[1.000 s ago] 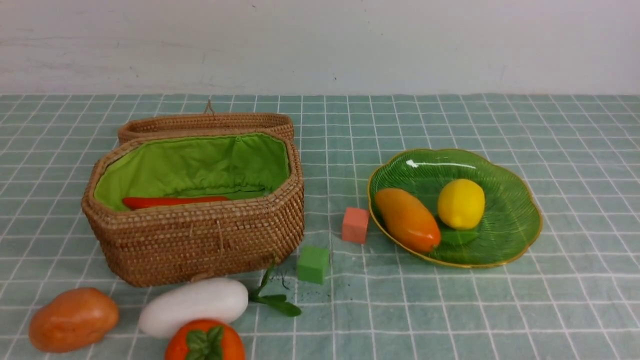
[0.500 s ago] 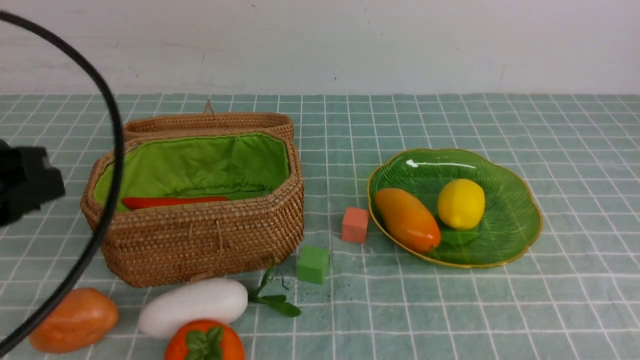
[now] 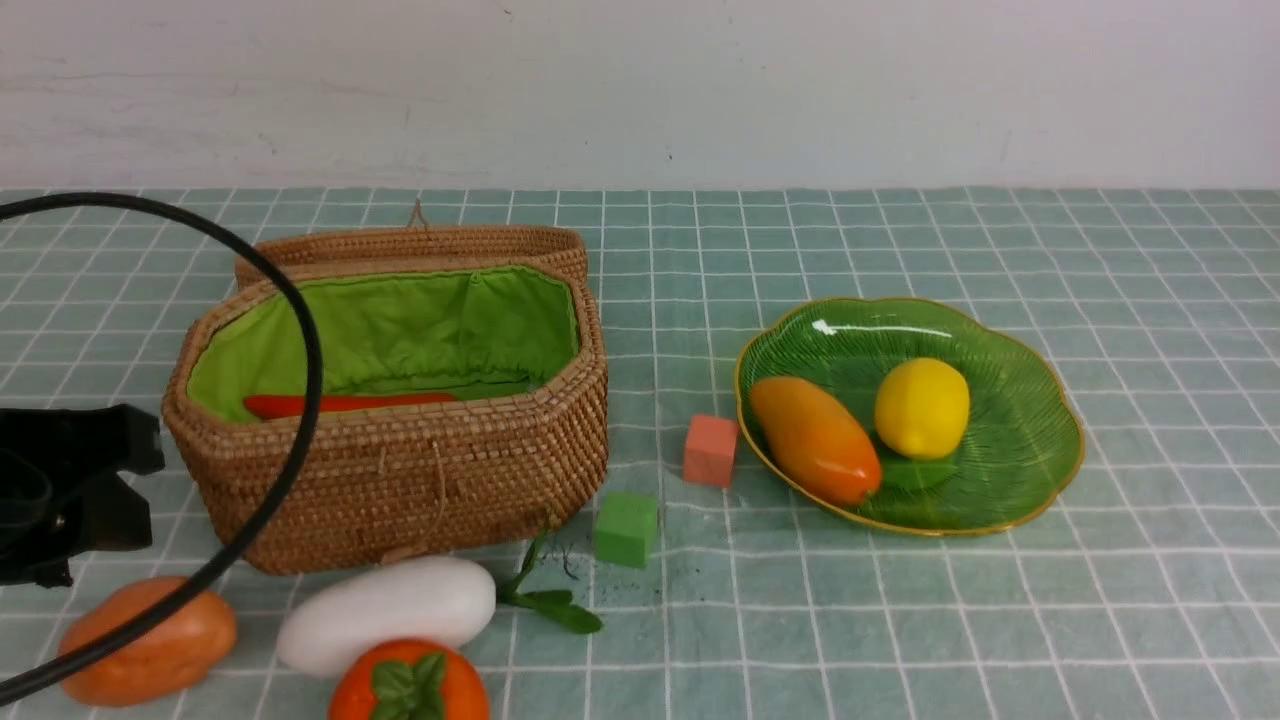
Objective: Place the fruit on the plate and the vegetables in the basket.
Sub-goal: Grab a potato with your left arm and place it in the basket on the left
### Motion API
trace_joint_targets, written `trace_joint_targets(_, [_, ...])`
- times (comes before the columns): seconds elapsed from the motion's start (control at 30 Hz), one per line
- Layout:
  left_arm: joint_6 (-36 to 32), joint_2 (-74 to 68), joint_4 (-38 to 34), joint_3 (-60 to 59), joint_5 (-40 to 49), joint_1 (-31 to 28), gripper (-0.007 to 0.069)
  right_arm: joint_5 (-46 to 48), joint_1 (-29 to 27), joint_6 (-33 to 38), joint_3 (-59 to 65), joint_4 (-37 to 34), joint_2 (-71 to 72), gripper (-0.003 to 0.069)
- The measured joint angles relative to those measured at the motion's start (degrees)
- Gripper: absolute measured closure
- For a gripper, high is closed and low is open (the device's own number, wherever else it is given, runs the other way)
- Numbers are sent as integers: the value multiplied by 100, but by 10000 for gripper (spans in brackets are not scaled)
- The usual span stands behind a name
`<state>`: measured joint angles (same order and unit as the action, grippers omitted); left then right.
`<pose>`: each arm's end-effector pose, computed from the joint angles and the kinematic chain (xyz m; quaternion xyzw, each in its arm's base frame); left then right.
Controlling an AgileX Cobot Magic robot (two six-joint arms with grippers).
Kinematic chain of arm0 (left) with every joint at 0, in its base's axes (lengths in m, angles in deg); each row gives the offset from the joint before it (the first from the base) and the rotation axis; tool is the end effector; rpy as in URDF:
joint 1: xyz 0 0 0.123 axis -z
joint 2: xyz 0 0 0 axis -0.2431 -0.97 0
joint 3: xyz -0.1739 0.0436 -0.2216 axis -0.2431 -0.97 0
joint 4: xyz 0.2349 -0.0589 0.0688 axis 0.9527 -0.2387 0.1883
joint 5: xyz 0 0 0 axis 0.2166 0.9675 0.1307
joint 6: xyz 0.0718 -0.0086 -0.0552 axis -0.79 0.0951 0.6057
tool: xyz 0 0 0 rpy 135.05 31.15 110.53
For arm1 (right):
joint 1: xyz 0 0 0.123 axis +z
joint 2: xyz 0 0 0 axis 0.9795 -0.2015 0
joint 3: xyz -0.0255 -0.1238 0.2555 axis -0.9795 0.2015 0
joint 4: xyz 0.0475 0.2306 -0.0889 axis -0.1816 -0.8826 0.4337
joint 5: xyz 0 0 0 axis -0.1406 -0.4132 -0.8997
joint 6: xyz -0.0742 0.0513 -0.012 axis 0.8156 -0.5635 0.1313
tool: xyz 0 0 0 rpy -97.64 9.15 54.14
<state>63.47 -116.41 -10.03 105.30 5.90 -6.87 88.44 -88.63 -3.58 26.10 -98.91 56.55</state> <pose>0.1827 -0.0262 0.3287 -0.1412 0.9424 -0.0991 0.2866 0.0523 -0.0021 0.1742 0.0423 0.8035 -0.0256 0.5932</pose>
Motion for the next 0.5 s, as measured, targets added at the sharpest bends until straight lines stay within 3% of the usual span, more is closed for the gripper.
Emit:
trace_joint_targets(0.03, [74,0,109,0,0,0,217,0,0,0,0,0,0,445])
trace_joint_targets(0.07, [90,0,109,0,-8,0,217,0,0,0,0,0,0,444])
trace_joint_targets(0.17, [498,-111,357,0,-185,0,88,0,0,0,0,0,0,440])
trace_joint_targets(0.27, [683,-475,638,0,-373,0,6,0,0,0,0,0,0,436])
trace_joint_targets(0.43, [482,-1197,1408,0,-463,0,-15,0,0,0,0,0,0,431])
trace_joint_targets(0.5, [-270,-1563,1733,0,-514,0,6,0,0,0,0,0,0,426])
